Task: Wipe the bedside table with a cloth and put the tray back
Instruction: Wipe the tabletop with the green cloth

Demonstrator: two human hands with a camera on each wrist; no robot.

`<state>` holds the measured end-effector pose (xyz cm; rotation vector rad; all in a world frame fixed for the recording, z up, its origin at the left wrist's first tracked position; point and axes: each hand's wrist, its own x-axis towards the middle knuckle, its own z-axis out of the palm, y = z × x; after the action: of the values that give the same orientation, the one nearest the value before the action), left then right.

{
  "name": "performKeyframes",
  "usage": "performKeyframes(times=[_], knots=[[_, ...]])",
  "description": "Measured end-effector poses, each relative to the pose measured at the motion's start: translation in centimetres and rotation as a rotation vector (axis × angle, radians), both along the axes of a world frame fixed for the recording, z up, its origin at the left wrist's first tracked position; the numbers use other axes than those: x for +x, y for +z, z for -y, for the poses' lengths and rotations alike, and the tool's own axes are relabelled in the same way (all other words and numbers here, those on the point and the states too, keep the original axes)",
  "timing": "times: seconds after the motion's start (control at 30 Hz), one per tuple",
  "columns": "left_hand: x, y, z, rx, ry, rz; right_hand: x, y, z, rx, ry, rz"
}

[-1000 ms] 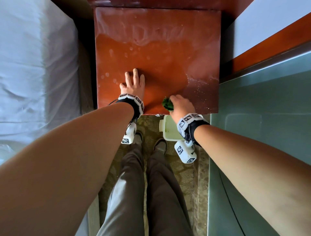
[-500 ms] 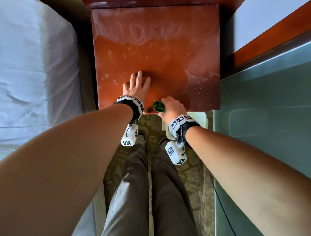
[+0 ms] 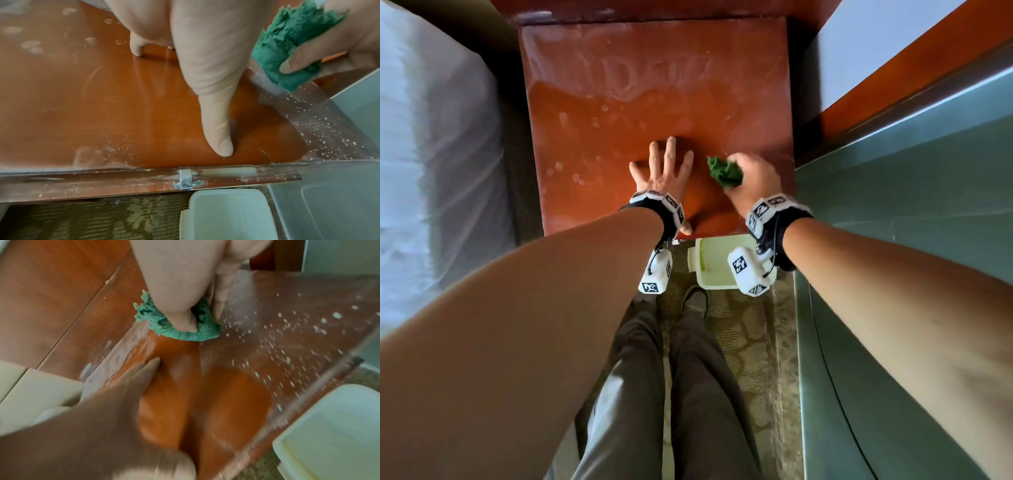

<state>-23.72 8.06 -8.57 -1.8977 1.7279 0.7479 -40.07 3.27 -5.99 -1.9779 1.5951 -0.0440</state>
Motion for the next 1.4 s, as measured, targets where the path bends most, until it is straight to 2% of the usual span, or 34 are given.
performKeyframes(times=[0.13, 0.3, 0.37, 0.47, 0.6, 0.73, 0.87, 0.97, 1.07, 1.2, 1.33, 1.4], knots=[[-0.3, 0.1, 0.2, 0.016, 0.000, 0.042, -0.7, -0.4, 4.5, -0.112, -0.086, -0.040], [-0.9, 0.1, 0.3, -0.031, 0.032, 0.068, -0.6, -1.2, 7.7, -0.047, -0.119, -0.177], [-1.0, 0.1, 0.4, -0.031, 0.036, 0.080, -0.3, -1.3, 7.5, -0.017, -0.045, -0.203], [-0.9, 0.3, 0.4, 0.004, 0.019, 0.088, 0.3, -1.3, 6.0, 0.001, 0.098, -0.151], [-0.8, 0.3, 0.3, 0.007, 0.018, 0.084, 0.4, -1.4, 2.3, -0.071, 0.317, -0.158], [-0.8, 0.5, 0.3, 0.003, 0.020, 0.082, -0.4, -1.4, -0.6, 0.063, 0.408, -0.127], [-0.8, 0.3, 0.1, -0.032, 0.027, 0.089, -0.7, -0.6, -1.7, 0.236, 0.628, -0.230], [-0.8, 0.1, 0.1, -0.053, 0.041, 0.087, -1.0, -0.6, -1.8, 0.228, 0.682, -0.246], [-0.8, 0.2, 0.2, -0.008, 0.030, 0.092, -1.3, -1.0, -1.1, 0.198, 0.633, -0.183], [-0.8, 0.5, 0.3, 0.015, 0.026, 0.084, -1.9, -1.5, 1.4, 0.009, 0.349, -0.061], [-0.8, 0.4, 0.3, 0.009, 0.025, 0.075, -1.5, -1.1, 4.2, -0.088, 0.300, -0.242], [-0.8, 0.4, 0.4, 0.010, 0.032, 0.071, -1.7, -1.3, 5.3, -0.090, 0.236, -0.212]])
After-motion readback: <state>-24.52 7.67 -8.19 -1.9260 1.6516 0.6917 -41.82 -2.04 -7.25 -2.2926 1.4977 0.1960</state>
